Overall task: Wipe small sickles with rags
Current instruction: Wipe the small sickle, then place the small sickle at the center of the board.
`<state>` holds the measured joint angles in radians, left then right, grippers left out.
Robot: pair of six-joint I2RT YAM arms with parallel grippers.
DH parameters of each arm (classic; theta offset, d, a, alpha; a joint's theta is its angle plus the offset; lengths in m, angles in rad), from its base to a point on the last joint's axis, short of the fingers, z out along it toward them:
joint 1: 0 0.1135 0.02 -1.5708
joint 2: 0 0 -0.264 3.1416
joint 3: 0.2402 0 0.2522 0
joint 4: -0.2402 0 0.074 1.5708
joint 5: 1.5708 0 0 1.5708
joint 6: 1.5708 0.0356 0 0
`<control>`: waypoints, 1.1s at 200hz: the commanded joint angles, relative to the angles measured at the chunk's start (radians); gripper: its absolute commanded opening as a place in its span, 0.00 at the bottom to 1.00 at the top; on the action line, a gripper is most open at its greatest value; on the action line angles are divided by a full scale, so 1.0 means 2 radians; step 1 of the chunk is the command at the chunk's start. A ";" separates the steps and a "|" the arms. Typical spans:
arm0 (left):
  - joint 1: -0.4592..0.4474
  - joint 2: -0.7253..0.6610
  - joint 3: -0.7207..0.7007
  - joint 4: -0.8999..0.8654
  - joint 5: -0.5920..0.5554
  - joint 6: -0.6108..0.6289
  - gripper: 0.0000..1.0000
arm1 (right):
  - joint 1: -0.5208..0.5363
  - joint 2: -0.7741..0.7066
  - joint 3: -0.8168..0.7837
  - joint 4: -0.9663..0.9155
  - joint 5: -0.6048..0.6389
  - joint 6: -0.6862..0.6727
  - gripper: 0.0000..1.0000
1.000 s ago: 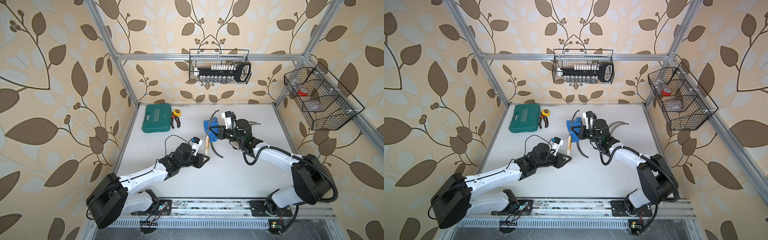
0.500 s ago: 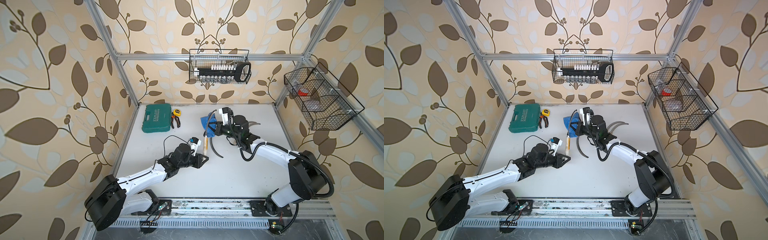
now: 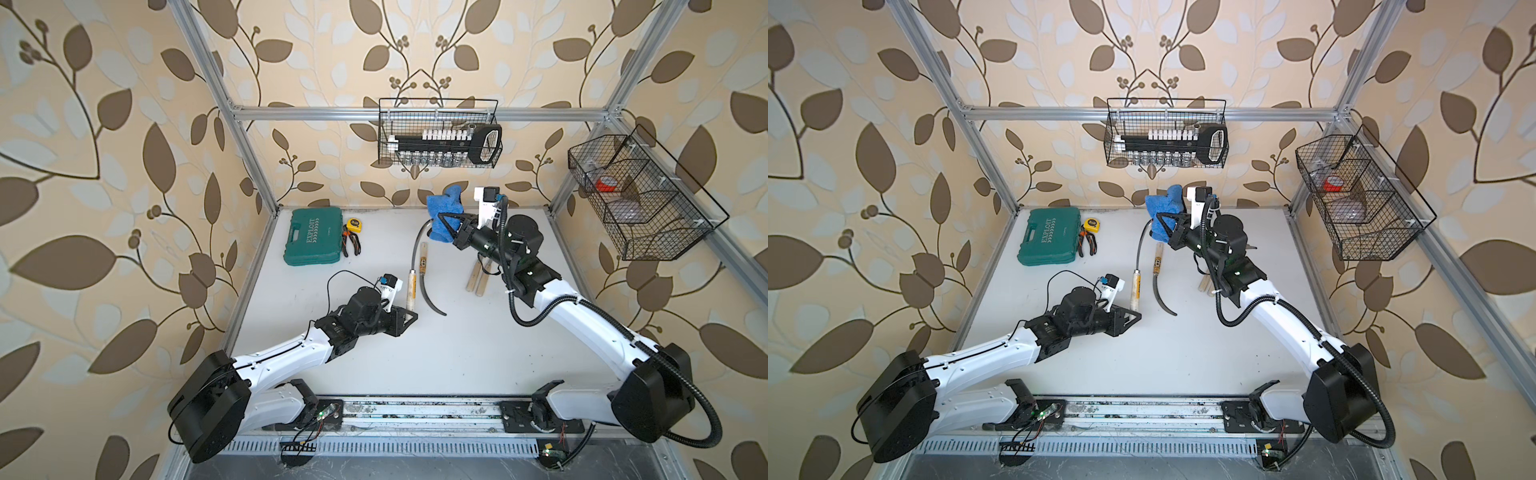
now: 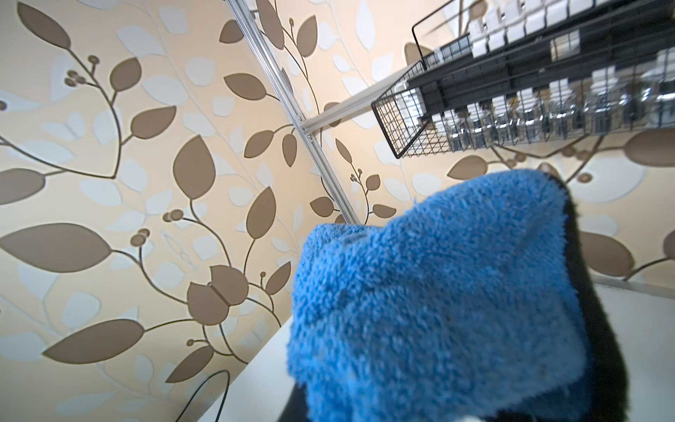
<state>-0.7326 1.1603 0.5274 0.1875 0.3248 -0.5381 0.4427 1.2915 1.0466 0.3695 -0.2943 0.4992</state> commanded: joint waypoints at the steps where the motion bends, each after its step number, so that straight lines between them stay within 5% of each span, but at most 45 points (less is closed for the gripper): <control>1: -0.001 -0.004 -0.002 0.001 -0.019 0.010 0.00 | 0.000 -0.040 -0.040 -0.005 0.044 -0.016 0.00; 48: -0.001 -0.027 0.014 -0.118 -0.188 -0.012 0.00 | -0.016 -0.186 -0.128 -0.089 0.158 -0.024 0.00; 83: 0.000 0.018 0.054 -0.203 -0.290 -0.044 0.00 | -0.019 -0.272 -0.206 -0.138 0.200 -0.028 0.00; 148: 0.014 0.190 0.186 -0.300 -0.335 -0.048 0.00 | -0.023 -0.338 -0.294 -0.151 0.221 -0.012 0.00; 220: 0.038 0.274 0.246 -0.342 -0.347 -0.042 0.00 | -0.025 -0.333 -0.323 -0.140 0.228 -0.008 0.00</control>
<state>-0.6708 1.6814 0.9707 -0.4561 -0.3363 -0.6209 0.3969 0.6292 0.4229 0.0574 0.1364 0.4740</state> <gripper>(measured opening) 0.245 0.116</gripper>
